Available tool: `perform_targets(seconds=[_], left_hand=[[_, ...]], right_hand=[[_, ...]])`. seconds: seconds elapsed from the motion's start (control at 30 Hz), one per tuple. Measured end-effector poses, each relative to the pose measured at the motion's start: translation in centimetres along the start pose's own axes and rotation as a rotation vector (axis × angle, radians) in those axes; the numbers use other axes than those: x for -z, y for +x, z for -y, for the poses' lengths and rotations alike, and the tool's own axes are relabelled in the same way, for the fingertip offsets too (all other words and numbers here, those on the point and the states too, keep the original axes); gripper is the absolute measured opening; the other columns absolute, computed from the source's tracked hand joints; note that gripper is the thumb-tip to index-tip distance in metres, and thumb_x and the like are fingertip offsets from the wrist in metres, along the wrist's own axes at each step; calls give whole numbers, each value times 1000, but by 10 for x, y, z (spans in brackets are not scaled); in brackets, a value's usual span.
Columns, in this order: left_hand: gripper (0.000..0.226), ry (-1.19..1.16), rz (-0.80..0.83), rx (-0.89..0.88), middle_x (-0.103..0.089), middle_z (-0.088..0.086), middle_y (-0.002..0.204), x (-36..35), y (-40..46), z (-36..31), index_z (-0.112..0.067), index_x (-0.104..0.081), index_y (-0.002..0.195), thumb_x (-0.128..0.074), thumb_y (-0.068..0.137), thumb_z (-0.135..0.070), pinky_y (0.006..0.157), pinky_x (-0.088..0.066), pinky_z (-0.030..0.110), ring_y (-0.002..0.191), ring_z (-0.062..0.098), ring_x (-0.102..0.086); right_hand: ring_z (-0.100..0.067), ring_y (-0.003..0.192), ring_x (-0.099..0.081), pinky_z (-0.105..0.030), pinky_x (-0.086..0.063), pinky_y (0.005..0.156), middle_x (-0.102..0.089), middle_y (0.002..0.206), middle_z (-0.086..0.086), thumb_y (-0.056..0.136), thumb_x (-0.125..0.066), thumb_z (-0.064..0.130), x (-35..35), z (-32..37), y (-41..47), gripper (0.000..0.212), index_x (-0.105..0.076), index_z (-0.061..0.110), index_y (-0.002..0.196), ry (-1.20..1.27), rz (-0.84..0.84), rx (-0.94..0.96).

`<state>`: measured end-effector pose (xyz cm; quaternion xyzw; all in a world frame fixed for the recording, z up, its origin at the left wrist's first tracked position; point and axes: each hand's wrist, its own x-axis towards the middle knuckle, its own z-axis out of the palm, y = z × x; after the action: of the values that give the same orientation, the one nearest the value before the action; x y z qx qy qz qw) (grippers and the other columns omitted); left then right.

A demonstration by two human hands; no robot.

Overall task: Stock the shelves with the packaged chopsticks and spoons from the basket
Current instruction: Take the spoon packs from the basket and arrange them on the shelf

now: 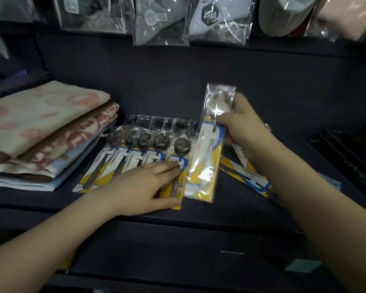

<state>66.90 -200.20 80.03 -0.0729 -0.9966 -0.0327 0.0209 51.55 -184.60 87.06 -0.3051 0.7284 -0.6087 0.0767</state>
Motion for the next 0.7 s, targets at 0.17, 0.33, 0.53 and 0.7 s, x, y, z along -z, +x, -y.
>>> perform_targets(seconds=[0.17,0.33,0.53,0.7], left_hand=[[98,-39,5,1,-10,-10,156,-4,3,4,-26,-13,146,-11,62,-77,109,-10,16,141,8,-13],[86,-68,-53,-68,-23,-8,150,-7,1,7,-41,-11,143,-9,66,-79,108,-28,30,136,11,-20],[87,-7,-11,-68,-17,-6,150,-7,4,7,-46,-20,138,-11,61,-86,108,-30,34,136,15,-16],[84,-3,-34,-58,-22,-7,147,-6,8,4,-46,-30,133,-9,60,-81,103,-33,32,133,14,-21]], right_hand=[[-18,48,-35,-19,-26,34,-43,72,-16,91,-51,5,-24,-51,3,10,-52,10,83,-145,20,-336],[-24,66,-51,-28,-35,50,-55,77,-14,90,-58,17,-41,-61,0,12,-56,6,88,-426,-21,-268],[-34,101,-58,-35,-46,81,-59,114,-17,87,-59,28,-15,-46,-23,26,-63,7,102,-1069,-18,-36],[-32,99,-57,-32,-42,78,-58,107,-15,89,-53,27,11,-49,-43,23,-56,5,94,-1269,196,-198]])
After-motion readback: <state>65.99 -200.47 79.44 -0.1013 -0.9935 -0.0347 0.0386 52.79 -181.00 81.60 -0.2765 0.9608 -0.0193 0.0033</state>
